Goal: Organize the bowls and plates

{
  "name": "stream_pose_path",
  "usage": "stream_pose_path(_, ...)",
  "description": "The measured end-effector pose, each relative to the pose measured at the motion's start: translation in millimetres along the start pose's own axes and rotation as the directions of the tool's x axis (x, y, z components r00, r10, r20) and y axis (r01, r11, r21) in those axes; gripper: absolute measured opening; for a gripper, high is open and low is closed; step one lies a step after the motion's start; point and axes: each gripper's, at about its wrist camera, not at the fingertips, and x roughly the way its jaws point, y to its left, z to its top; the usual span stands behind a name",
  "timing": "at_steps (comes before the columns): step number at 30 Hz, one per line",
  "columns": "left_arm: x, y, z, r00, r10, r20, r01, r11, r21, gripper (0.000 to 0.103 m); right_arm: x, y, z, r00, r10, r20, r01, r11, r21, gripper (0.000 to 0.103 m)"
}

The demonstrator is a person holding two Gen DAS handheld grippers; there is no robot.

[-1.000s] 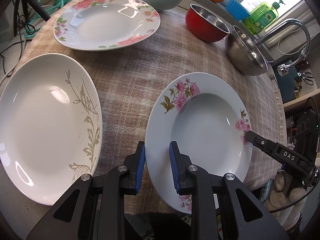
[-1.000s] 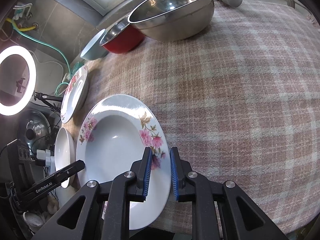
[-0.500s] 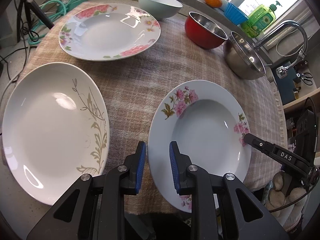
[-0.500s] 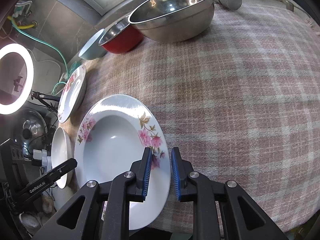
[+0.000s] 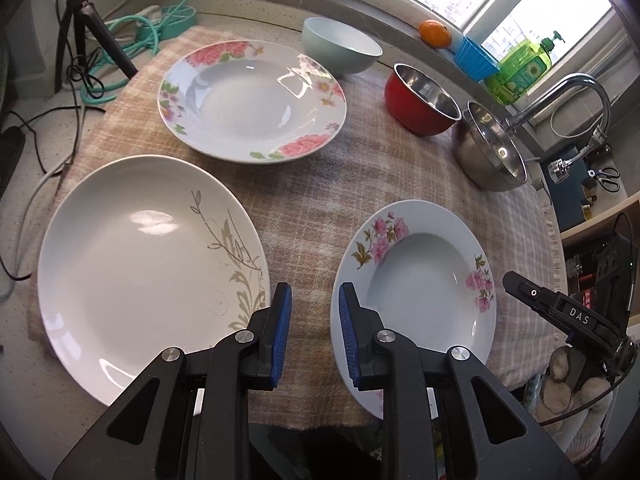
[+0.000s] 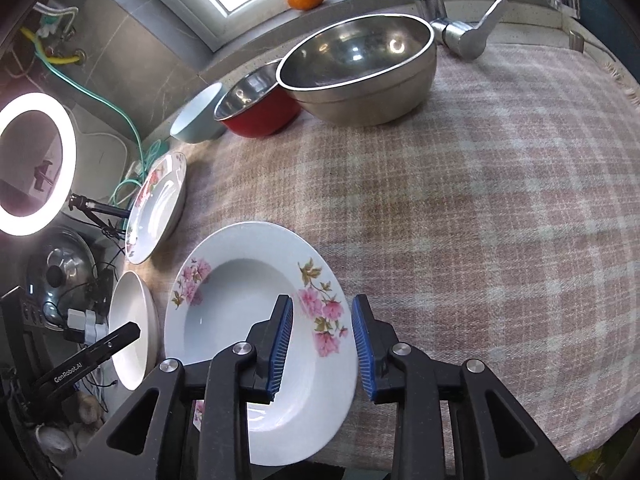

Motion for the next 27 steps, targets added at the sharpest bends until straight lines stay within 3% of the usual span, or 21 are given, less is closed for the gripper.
stream_pose_path(11, -19, 47, 37, 0.997, 0.028, 0.075, -0.024, 0.998, -0.050, 0.022, 1, 52, 24, 0.998, 0.056, 0.026, -0.055, 0.997, -0.053, 0.032)
stream_pose_path(22, -17, 84, 77, 0.988, 0.078, 0.132, -0.065, 0.993, -0.101, 0.022, 25, 107, 59, 0.992, 0.126, -0.005, -0.126, 0.989, -0.077, 0.032)
stream_pose_path(27, -11, 97, 91, 0.986, 0.091, 0.138, -0.074, 0.989, -0.125, 0.022, 40, 127, 77, 0.993, 0.116, -0.013, -0.117, 0.986, -0.116, 0.032)
